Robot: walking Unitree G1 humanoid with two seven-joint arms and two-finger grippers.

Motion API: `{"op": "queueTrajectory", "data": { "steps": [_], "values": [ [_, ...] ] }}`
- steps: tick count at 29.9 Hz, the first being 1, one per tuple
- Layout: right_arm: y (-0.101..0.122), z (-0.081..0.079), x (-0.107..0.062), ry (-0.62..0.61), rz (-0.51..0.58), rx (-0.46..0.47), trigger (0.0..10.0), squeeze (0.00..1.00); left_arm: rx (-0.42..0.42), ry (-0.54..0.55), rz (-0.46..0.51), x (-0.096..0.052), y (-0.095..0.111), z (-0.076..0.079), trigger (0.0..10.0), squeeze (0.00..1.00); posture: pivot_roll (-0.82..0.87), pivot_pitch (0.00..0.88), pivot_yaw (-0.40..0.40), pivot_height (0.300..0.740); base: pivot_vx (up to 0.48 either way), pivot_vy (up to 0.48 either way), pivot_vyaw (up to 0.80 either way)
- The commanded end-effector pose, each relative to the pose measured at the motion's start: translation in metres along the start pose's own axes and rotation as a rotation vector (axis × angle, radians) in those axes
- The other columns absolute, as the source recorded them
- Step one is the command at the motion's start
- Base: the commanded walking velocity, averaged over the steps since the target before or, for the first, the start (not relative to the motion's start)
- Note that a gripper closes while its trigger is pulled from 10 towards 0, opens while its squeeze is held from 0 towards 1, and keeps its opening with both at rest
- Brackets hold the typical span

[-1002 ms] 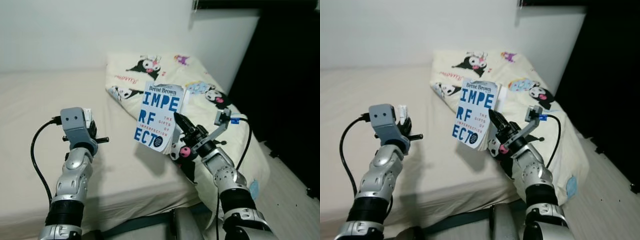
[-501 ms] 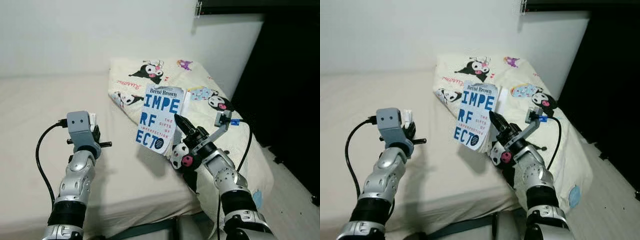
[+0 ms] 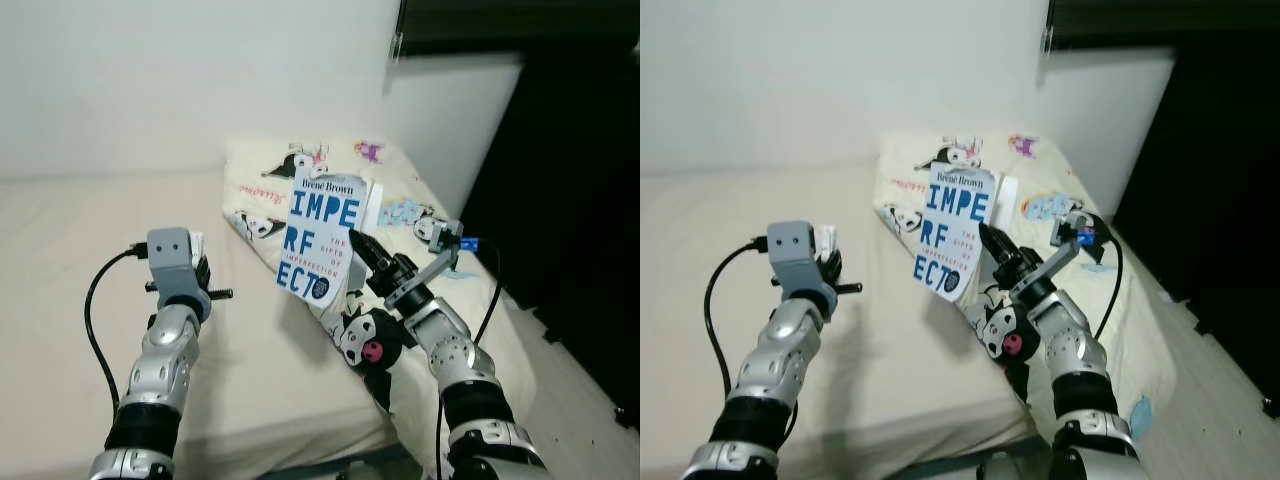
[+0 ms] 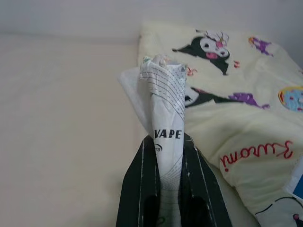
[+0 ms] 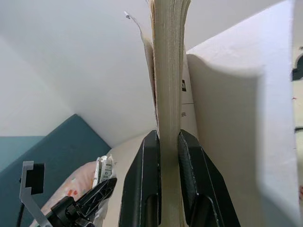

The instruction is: Clean up the room

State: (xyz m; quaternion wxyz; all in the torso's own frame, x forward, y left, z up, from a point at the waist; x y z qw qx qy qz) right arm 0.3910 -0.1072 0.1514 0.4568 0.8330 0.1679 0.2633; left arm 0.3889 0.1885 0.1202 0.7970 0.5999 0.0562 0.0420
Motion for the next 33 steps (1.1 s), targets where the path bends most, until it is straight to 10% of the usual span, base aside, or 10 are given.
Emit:
{"op": "queueTrajectory", "data": {
  "steps": [1, 24, 25, 33],
  "values": [
    [0.001, -0.004, 0.003, 0.015, 0.013, -0.011, 0.0, 0.0, 0.017, 0.008, -0.022, -0.001, -0.009, -0.003, 10.0, 0.0, -0.09, 0.0, -0.032, 0.687, 0.0, 0.0, 0.0],
    [-0.034, -0.002, -0.008, -0.019, -0.108, -0.055, 0.0, 0.0, -0.074, 0.242, -0.354, -0.039, -0.106, -0.076, 10.0, 0.0, -0.08, 0.0, -0.028, 0.74, 0.0, 0.0, 0.0],
    [-0.054, 0.008, -0.017, -0.07, -0.201, -0.105, 9.6, 0.0, -0.023, 0.307, -0.434, -0.059, -0.128, -0.101, 10.0, 0.0, -0.08, 0.0, -0.029, 0.74, 0.0, 0.0, 0.0],
    [-0.092, 0.035, -0.054, -0.187, -0.411, -0.195, 10.0, 0.0, 0.065, 0.382, -0.608, -0.104, -0.168, -0.132, 10.0, 0.0, -0.07, 0.0, -0.033, 0.74, 0.0, 0.0, 0.49]
  ]
}}
Point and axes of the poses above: a point about 5 cm out from each wrist's last joint towards the gripper, its own x axis pointing out of the wrist towards the gripper, its own y axis along the axis of the wrist's last joint, z = x × y, the point moved 5 cm from there along x, pointing out of the wrist towards the gripper, and after that the axes turned 10 degrees about -x, right-handed, at the moved point
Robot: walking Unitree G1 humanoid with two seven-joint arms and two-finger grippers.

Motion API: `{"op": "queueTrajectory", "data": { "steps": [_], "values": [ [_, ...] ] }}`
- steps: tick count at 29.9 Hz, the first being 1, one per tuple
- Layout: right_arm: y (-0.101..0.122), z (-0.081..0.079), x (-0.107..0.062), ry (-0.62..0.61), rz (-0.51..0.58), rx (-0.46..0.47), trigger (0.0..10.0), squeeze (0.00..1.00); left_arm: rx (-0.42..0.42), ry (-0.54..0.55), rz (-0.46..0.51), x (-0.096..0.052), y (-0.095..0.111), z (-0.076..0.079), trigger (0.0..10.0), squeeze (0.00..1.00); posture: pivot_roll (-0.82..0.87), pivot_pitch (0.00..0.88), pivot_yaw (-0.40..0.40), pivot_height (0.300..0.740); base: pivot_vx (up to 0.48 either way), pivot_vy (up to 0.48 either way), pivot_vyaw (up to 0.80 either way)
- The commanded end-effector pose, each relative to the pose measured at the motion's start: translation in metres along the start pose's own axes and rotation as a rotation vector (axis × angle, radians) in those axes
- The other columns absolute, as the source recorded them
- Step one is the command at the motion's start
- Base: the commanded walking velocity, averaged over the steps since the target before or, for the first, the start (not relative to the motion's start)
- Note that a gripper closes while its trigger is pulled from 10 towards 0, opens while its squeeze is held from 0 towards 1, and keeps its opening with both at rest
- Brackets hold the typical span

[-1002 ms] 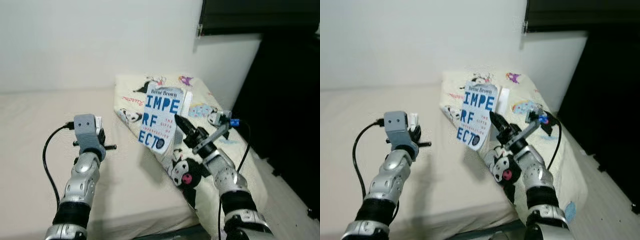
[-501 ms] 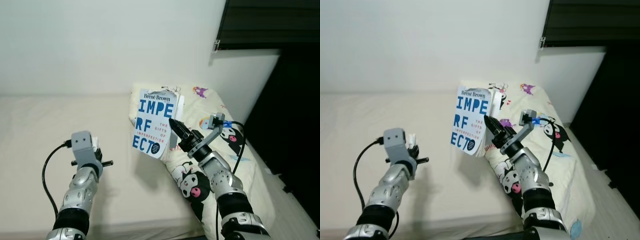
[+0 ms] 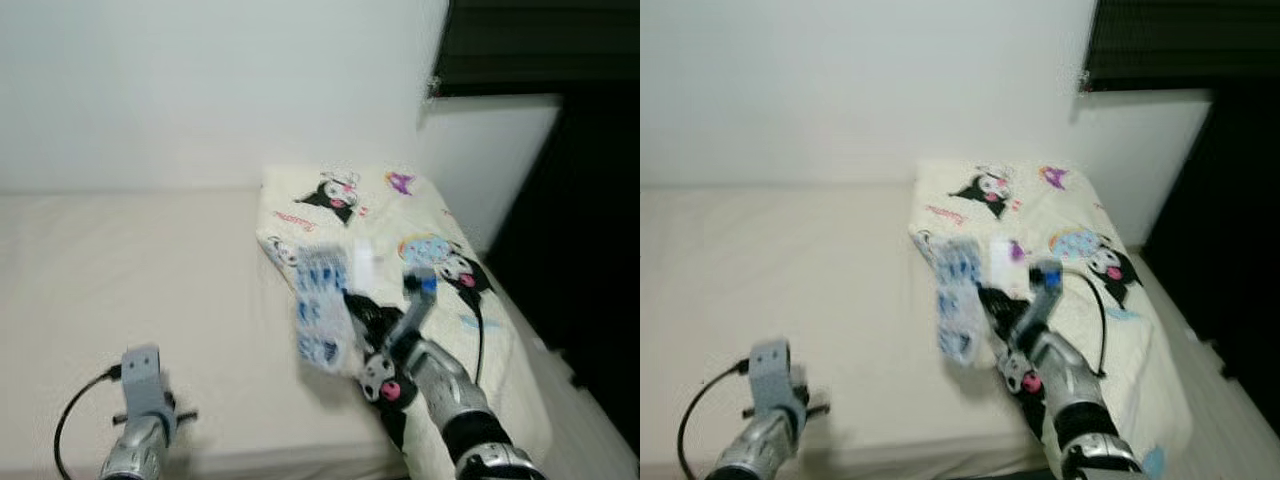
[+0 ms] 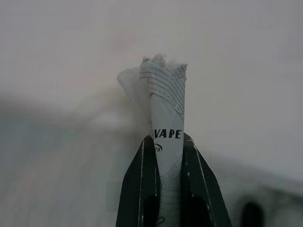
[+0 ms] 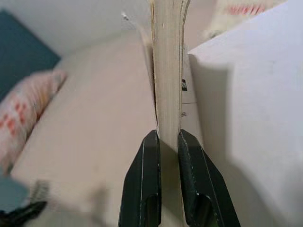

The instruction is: Clean up the room

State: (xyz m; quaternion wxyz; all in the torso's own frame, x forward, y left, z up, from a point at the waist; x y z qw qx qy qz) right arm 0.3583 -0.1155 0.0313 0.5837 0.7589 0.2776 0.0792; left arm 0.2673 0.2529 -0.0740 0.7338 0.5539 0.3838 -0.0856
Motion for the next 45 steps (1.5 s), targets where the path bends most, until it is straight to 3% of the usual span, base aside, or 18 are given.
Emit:
{"op": "queueTrajectory", "data": {
  "steps": [1, 2, 3, 5, 8, 11, 13, 15, 26, 31, 34, 45],
  "values": [
    [0.0, 0.001, 0.001, -0.016, -0.009, -0.067, 10.0, 0.0, 0.07, 0.016, -0.019, -0.001, -0.009, -0.007, 10.0, 0.0, -0.07, 0.0, -0.034, 0.74, 0.0, 0.0, 0.77],
    [0.0, 0.001, 0.001, -0.016, -0.009, -0.067, 10.0, 0.0, 0.07, 0.016, -0.019, -0.001, -0.009, -0.007, 10.0, 0.0, -0.07, 0.0, -0.034, 0.74, 0.0, 0.0, 0.77],
    [-0.032, 0.024, -0.017, -0.132, -0.149, -0.113, 10.0, 0.0, 0.179, 0.021, -0.079, -0.006, -0.032, -0.014, 10.0, 0.0, -0.07, 0.0, -0.033, 0.74, 0.0, 0.0, 0.77],
    [-0.032, 0.024, -0.017, -0.132, -0.149, -0.113, 10.0, 0.0, 0.179, 0.021, -0.079, -0.006, -0.032, -0.014, 10.0, 0.0, -0.07, 0.0, -0.033, 0.74, 0.0, 0.0, 0.77],
    [-0.073, 0.051, -0.05, -0.268, -0.31, -0.122, 10.0, 0.0, 0.25, 0.017, -0.171, -0.014, -0.063, -0.022, 10.0, 0.0, -0.05, 0.0, -0.035, 0.74, 0.0, 0.0, 0.77],
    [-0.079, 0.058, -0.061, -0.304, -0.309, -0.071, 10.0, 0.0, 0.282, 0.025, -0.227, -0.02, -0.08, -0.03, 10.0, 0.0, -0.05, 0.0, -0.038, 0.74, 0.0, 0.0, 0.77],
    [-0.071, 0.058, -0.058, -0.291, -0.262, -0.06, 10.0, 0.0, 0.392, 0.008, -0.275, -0.027, -0.096, -0.035, 10.0, 0.0, -0.05, 0.0, -0.036, 0.74, 0.0, 0.0, 0.77],
    [-0.066, 0.054, -0.052, -0.257, -0.255, -0.105, 10.0, 0.0, 0.475, -0.019, -0.318, -0.033, -0.11, -0.037, 10.0, 0.0, -0.06, 0.0, -0.031, 0.74, 0.0, 0.0, 0.77],
    [-0.069, 0.036, -0.038, -0.19, -0.297, -0.233, 10.0, 0.0, 0.473, -0.019, -0.357, -0.039, -0.122, -0.043, 10.0, 0.0, -0.03, 0.0, -0.027, 0.74, 0.0, 0.0, 0.77],
    [-0.063, 0.028, -0.028, -0.159, -0.273, -0.266, 10.0, 0.0, 0.465, 0.006, -0.392, -0.042, -0.126, -0.056, 10.0, 0.0, -0.04, 0.0, -0.017, 0.74, -0.355, 0.0, 0.77],
    [-0.06, 0.028, -0.027, -0.157, -0.261, -0.27, 10.0, 0.0, 0.506, -0.013, -0.39, -0.042, -0.125, -0.054, 10.0, 0.0, -0.04, 0.0, -0.015, 0.74, 0.0, 0.0, 0.77],
    [-0.052, 0.028, -0.024, -0.149, -0.237, -0.298, 10.0, 0.0, 0.52, -0.051, -0.382, -0.04, -0.125, -0.04, 10.0, 0.0, -0.04, 0.0, -0.014, 0.74, 0.0, 0.0, 0.77]
  ]
}}
Point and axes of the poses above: a point about 5 cm out from each wrist's last joint towards the gripper, its own x axis pointing out of the wrist towards the gripper, its own y axis along the axis of the wrist's last joint, z = x × y, the point moved 5 cm from there along x, pointing out of the wrist towards the gripper, and after that the axes turned 10 degrees about -x, right-handed, at the moved point
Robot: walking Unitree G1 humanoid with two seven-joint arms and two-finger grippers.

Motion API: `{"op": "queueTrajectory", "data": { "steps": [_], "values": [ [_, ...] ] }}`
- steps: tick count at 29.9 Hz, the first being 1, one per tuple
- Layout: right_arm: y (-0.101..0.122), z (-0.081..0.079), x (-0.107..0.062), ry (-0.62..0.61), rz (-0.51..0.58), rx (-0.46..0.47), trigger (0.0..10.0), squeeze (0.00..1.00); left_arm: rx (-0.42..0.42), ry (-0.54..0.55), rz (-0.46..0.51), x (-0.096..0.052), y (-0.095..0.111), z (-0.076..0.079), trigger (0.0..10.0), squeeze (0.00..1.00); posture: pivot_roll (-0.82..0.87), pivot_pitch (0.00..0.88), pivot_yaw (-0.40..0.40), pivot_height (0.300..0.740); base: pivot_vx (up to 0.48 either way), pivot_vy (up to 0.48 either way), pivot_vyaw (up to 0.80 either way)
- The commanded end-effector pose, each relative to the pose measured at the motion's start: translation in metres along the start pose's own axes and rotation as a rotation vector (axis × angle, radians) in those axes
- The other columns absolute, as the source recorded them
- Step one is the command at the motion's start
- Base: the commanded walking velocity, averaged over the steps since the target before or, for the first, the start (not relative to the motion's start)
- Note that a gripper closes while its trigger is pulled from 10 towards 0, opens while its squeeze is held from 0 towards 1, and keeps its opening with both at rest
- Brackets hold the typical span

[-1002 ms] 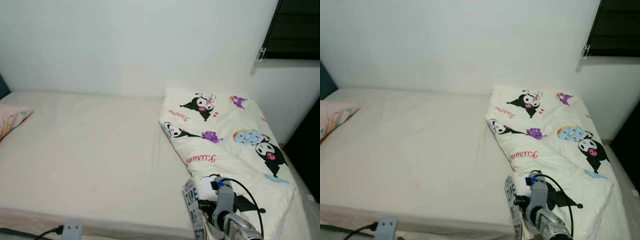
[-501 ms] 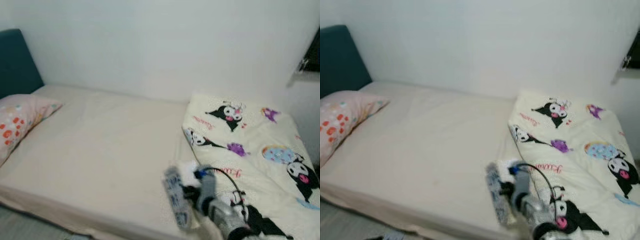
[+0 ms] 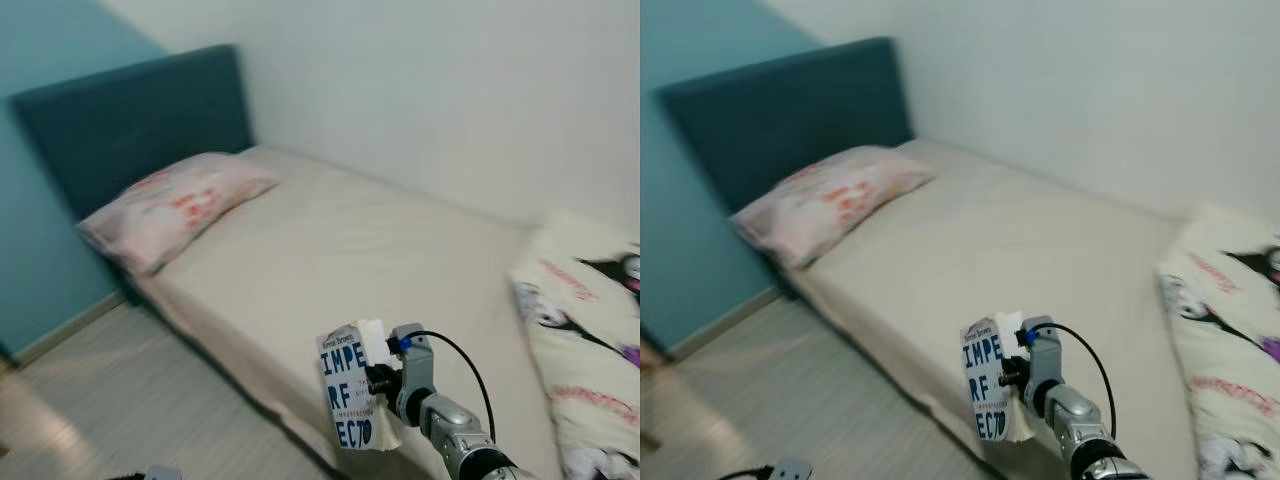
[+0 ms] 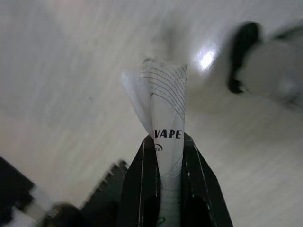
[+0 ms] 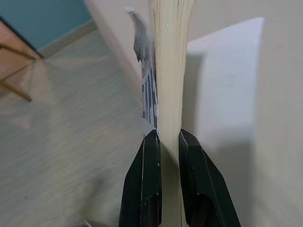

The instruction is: Clean up the room

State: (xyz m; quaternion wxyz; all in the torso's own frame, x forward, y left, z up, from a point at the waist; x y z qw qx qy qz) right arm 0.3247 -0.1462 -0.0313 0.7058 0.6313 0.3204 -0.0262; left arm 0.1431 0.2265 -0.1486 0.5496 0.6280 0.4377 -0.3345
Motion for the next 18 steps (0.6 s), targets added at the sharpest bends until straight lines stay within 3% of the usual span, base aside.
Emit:
{"op": "queueTrajectory", "data": {
  "steps": [1, 6, 18],
  "values": [
    [0.014, 0.001, 0.003, -0.001, 0.046, -0.024, 10.0, 0.0, 0.017, 0.001, 0.024, 0.001, 0.01, -0.002, 10.0, 0.0, -0.04, 0.0, -0.014, 0.74, 0.0, 0.0, 0.77],
    [0.014, 0.0, 0.004, 0.002, 0.045, -0.029, 10.0, 0.0, 0.019, -0.001, 0.025, 0.001, 0.008, -0.002, 10.0, 0.0, -0.04, 0.0, -0.015, 0.74, 0.0, 0.0, 0.77],
    [0.009, -0.003, 0.003, 0.008, 0.03, -0.029, 10.0, 0.0, 0.005, 0.018, 0.02, -0.001, -0.001, -0.023, 10.0, 0.0, -0.03, 0.0, -0.017, 0.74, 0.0, 0.0, 0.77]
  ]
}}
Point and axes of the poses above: a point about 5 cm out from each wrist's last joint towards the gripper, its own x axis pointing out of the wrist towards the gripper, its own y axis along the axis of the wrist's last joint, z = x × y, the point moved 5 cm from there along x, pointing out of the wrist towards the gripper, and after that the axes turned 10 degrees about -x, right-handed, at the moved point
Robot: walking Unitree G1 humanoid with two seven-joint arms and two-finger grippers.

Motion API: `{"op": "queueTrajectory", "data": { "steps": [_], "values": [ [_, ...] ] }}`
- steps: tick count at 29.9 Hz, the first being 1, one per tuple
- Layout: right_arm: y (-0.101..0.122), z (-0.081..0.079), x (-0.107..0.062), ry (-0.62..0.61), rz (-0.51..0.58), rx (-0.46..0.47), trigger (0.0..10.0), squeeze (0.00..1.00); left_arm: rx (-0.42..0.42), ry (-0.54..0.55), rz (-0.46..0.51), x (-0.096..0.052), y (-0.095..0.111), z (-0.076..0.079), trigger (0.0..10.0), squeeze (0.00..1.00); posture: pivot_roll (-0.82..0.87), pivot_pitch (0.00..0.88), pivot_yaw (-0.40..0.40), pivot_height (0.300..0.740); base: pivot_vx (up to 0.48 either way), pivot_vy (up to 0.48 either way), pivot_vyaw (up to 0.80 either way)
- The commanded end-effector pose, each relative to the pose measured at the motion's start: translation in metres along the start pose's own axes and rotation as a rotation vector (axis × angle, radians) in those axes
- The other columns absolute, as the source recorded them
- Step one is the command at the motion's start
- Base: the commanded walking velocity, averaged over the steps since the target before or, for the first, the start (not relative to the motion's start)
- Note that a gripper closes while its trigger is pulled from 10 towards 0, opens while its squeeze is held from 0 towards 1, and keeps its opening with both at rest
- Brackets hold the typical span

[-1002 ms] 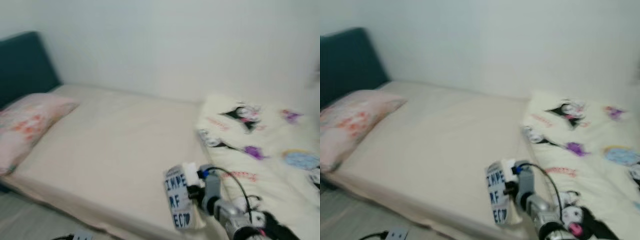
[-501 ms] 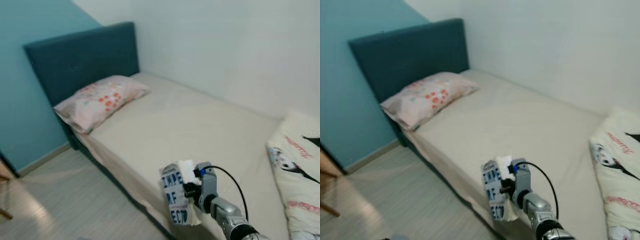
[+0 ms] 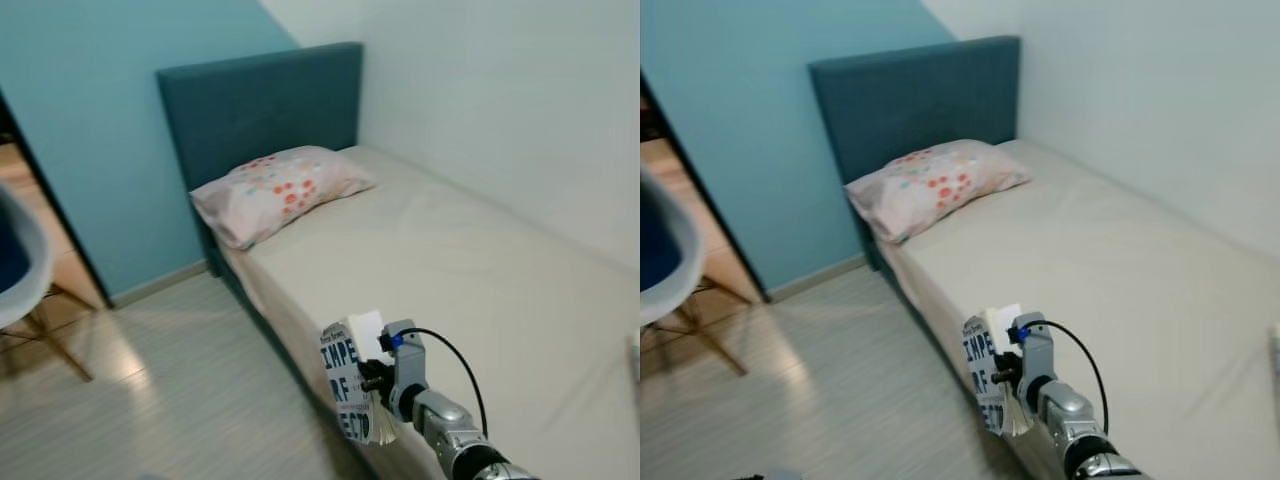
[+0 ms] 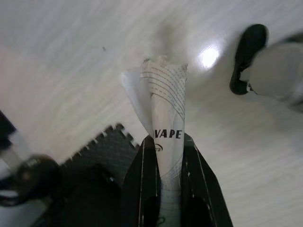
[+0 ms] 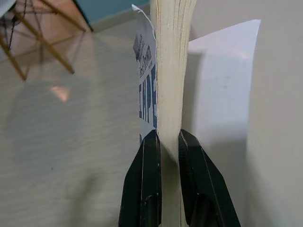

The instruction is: Clean up the room

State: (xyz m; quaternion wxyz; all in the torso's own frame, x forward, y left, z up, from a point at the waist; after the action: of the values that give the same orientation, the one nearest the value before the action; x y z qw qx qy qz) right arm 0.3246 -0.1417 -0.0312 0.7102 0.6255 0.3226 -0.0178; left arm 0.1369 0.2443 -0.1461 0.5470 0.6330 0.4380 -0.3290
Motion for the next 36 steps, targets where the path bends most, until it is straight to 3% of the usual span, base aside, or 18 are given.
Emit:
{"op": "queueTrajectory", "data": {
  "steps": [1, 12, 16, 18, 19, 22, 23, 24, 27, 28, 31, 33, 34, 36],
  "values": [
    [0.008, 0.001, 0.002, -0.003, 0.024, -0.01, 10.0, 0.0, 0.001, 0.004, 0.012, 0.0, 0.003, -0.006, 10.0, 0.0, -0.03, 0.0, -0.017, 0.74, 0.0, 0.0, 0.77],
    [0.008, 0.003, 0.001, -0.002, 0.017, -0.028, 10.0, 0.0, -0.019, -0.005, 0.017, -0.001, 0.0, -0.006, 10.0, 0.0, -0.04, 0.0, -0.022, 0.74, 0.0, 0.0, 0.77],
    [0.008, 0.003, 0.001, 0.002, 0.024, -0.027, 10.0, 0.0, -0.05, 0.002, 0.05, 0.001, 0.012, 0.0, 10.0, 0.0, -0.04, 0.0, -0.022, 0.74, 0.0, 0.0, 0.76],
    [0.008, 0.004, 0.002, -0.015, 0.019, -0.025, 10.0, 0.0, -0.112, 0.033, 0.126, 0.002, 0.039, -0.001, 10.0, 0.0, -0.04, 0.0, -0.026, 0.74, 0.48, 0.0, 0.0],
    [0.009, 0.004, 0.002, -0.014, 0.02, -0.028, 10.0, 0.0, -0.193, 0.06, 0.203, 0.001, 0.067, -0.006, 10.0, 0.0, -0.04, 0.0, -0.029, 0.74, 0.48, 0.0, 0.0],
    [0.011, 0.004, 0.002, -0.006, 0.024, -0.039, 10.0, 0.0, -0.274, 0.079, 0.279, -0.001, 0.093, -0.014, 10.0, 0.0, -0.04, 0.0, -0.029, 0.74, 0.48, 0.0, 0.0],
    [0.012, 0.004, 0.002, -0.005, 0.027, -0.039, 10.0, 0.0, -0.293, 0.091, 0.337, -0.004, 0.113, -0.02, 10.0, 0.0, -0.04, 0.0, -0.031, 0.74, 0.48, 0.0, 0.0],
    [0.012, 0.004, 0.002, -0.005, 0.027, -0.039, 10.0, 0.0, -0.293, 0.091, 0.337, -0.004, 0.113, -0.02, 10.0, 0.0, -0.04, 0.0, -0.031, 0.74, 0.48, 0.0, 0.0],
    [0.015, 0.003, 0.003, 0.006, 0.034, -0.056, 10.0, 0.0, -0.35, 0.113, 0.509, -0.018, 0.17, -0.037, 10.0, 0.0, -0.03, 0.0, -0.036, 0.74, 0.48, 0.0, 0.0],
    [0.015, 0.003, 0.003, 0.006, 0.034, -0.056, 10.0, 0.0, -0.35, 0.113, 0.509, -0.018, 0.17, -0.037, 10.0, 0.0, -0.03, 0.0, -0.036, 0.74, 0.48, 0.0, 0.0],
    [0.019, 0.001, 0.005, 0.026, 0.041, -0.084, 10.0, 0.0, -0.377, 0.118, 0.649, -0.035, 0.214, -0.045, 10.0, 0.0, -0.03, 0.0, -0.036, 0.74, 0.48, 0.0, 0.46],
    [0.019, 0.001, 0.005, 0.026, 0.041, -0.084, 10.0, 0.0, -0.377, 0.118, 0.649, -0.035, 0.214, -0.045, 10.0, 0.0, -0.03, 0.0, -0.036, 0.74, 0.48, 0.0, 0.77],
    [0.024, 0.0, 0.006, 0.031, 0.062, -0.081, 10.0, 0.0, -0.389, 0.125, 0.769, -0.052, 0.248, -0.05, 10.0, 0.0, -0.03, 0.0, -0.036, 0.74, 0.48, 0.0, 0.71],
    [0.025, 0.0, 0.006, 0.032, 0.066, -0.08, 10.0, 0.0, -0.389, 0.126, 0.816, -0.06, 0.261, -0.051, 10.0, 0.0, -0.03, 0.0, -0.036, 0.74, 0.48, 0.0, 0.71]
  ]
}}
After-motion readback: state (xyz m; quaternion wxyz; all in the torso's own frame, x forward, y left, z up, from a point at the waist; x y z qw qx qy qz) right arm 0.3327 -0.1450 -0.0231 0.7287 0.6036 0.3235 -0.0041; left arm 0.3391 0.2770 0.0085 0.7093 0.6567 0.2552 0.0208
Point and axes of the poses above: a point about 5 cm out from each wrist's last joint towards the gripper, its own x axis pointing out of the wrist towards the gripper, its own y axis along the axis of the wrist's last joint, z = x × y, the point moved 5 cm from there along x, pointing out of the wrist towards the gripper, and after that the axes turned 10 degrees about -x, right-handed, at the moved point
